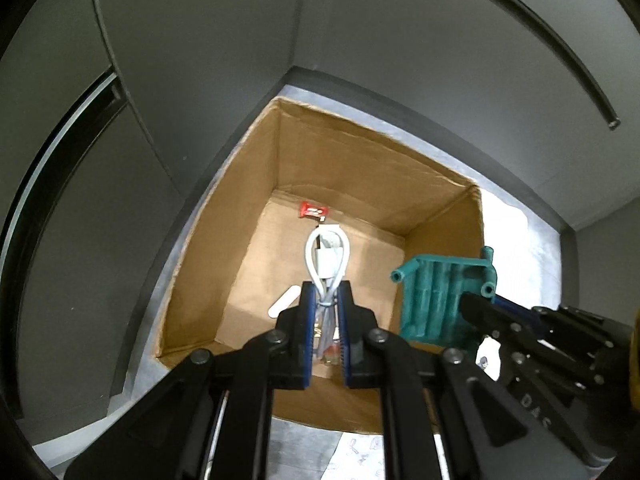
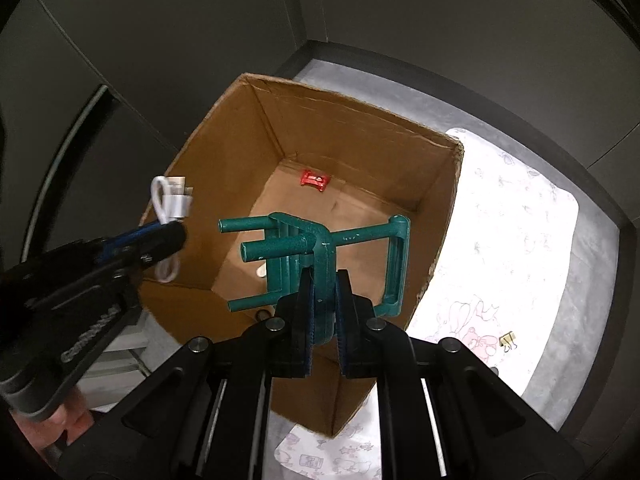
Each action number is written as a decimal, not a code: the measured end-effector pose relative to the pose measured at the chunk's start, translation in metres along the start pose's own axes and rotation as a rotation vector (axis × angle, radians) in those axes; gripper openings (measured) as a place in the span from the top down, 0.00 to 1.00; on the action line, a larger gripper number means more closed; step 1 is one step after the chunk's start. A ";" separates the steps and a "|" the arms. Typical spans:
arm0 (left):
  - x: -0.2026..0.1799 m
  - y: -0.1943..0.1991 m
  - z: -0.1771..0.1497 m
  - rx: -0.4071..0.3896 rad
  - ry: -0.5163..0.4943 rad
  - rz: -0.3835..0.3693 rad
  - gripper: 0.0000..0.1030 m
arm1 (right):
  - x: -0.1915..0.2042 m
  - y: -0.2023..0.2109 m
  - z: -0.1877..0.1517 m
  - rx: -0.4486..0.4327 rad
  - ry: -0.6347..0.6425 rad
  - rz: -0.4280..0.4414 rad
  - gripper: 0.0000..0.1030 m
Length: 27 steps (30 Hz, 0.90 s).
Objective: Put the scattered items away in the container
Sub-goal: 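Open both tools to drop the stool and cable into the box, then move both open tools back over the mat toward the clip and washer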
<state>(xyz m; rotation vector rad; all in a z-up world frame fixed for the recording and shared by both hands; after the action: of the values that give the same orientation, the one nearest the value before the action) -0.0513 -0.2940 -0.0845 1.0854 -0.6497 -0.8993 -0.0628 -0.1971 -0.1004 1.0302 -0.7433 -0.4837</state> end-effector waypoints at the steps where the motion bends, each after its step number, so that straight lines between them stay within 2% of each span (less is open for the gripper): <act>1: 0.000 -0.001 0.000 0.004 0.000 0.004 0.89 | 0.000 -0.002 0.001 0.002 0.000 0.002 0.91; 5: -0.002 -0.008 -0.002 0.036 0.011 -0.019 0.88 | 0.001 -0.007 0.003 -0.002 0.002 0.002 0.89; 6: -0.002 -0.011 -0.003 0.046 0.015 -0.026 0.83 | 0.001 -0.007 0.004 -0.008 0.004 -0.001 0.85; 7: -0.001 -0.012 -0.004 0.049 0.020 -0.018 0.66 | 0.000 -0.004 0.006 -0.017 0.003 -0.002 0.78; 8: 0.001 -0.012 -0.004 0.049 0.024 -0.001 0.54 | 0.000 -0.002 0.007 -0.026 0.003 -0.003 0.58; 9: 0.004 -0.012 -0.004 0.044 0.028 0.022 0.40 | -0.001 0.000 0.009 -0.035 0.003 -0.004 0.46; 10: 0.007 -0.011 -0.003 0.039 0.034 0.035 0.28 | -0.005 0.007 0.007 -0.052 0.001 -0.032 0.43; 13: 0.013 -0.009 -0.001 0.029 0.060 0.047 0.11 | -0.018 0.017 0.007 -0.075 -0.032 -0.037 0.23; 15: 0.013 -0.005 0.000 0.018 0.072 0.041 0.01 | -0.027 0.022 0.007 -0.089 -0.060 -0.034 0.01; 27: -0.024 0.031 -0.001 -0.090 -0.035 0.035 0.00 | -0.058 0.062 -0.014 -0.136 -0.090 -0.027 0.00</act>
<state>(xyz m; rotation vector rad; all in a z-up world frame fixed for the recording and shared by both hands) -0.0531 -0.2672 -0.0563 0.9774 -0.6494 -0.9102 -0.0893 -0.1219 -0.0675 0.8971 -0.7665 -0.5985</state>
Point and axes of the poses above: each gripper's, at about its wrist camera, not at the fingertips, and y roughly against the way its jaws point, x to its left, z to its top, the point moved 7 cm from there along -y, roughly the way its jaws point, and after that the axes turned 11 degrees about z, right-handed, at the moved point
